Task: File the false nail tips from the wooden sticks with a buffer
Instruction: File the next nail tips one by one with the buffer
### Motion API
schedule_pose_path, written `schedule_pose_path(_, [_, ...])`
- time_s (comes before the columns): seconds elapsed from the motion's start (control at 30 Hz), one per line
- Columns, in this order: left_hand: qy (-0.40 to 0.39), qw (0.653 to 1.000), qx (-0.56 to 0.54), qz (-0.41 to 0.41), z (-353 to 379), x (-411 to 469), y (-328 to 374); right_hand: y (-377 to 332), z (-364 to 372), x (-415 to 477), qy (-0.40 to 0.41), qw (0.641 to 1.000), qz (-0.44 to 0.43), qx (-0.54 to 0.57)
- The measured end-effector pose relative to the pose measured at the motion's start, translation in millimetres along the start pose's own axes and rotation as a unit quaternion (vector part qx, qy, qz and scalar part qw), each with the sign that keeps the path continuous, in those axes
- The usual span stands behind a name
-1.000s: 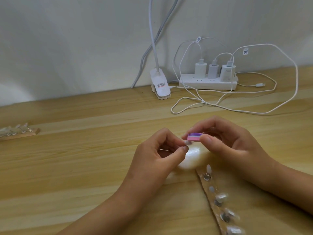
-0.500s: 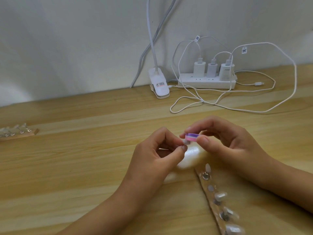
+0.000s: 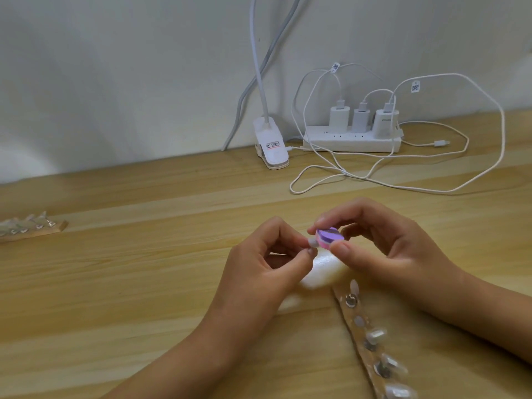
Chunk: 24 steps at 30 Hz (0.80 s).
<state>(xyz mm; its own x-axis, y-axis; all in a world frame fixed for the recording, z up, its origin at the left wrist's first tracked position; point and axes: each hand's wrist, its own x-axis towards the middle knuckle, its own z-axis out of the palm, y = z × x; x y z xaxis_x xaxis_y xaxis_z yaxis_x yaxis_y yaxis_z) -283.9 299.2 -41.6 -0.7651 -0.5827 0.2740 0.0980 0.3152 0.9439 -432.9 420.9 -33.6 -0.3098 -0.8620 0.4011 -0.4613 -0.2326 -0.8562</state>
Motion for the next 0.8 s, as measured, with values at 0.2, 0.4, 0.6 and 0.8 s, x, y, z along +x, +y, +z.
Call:
schedule_pose_path(0.2, [0.000, 1.000, -0.008, 0.001, 0.4, -0.5, -0.9, 0.9, 0.3, 0.5, 0.000, 1.000, 0.009, 0.014])
schedule_pose_path(0.4, [0.005, 1.000, -0.012, -0.004, -1.5, 1.0, -0.5, 3.0, 0.5, 1.4, 0.006, 1.000, 0.015, 0.007])
schedule_pose_path(0.6, [0.007, 1.000, -0.013, -0.004, -0.7, 0.6, 0.5, 3.1, -1.9, 3.0, -0.007, 0.999, 0.044, 0.014])
schedule_pose_path(0.8, [0.005, 1.000, -0.012, -0.005, -0.9, 0.2, 2.0, 1.1, 0.0, 2.9, 0.003, 1.000, 0.010, -0.006])
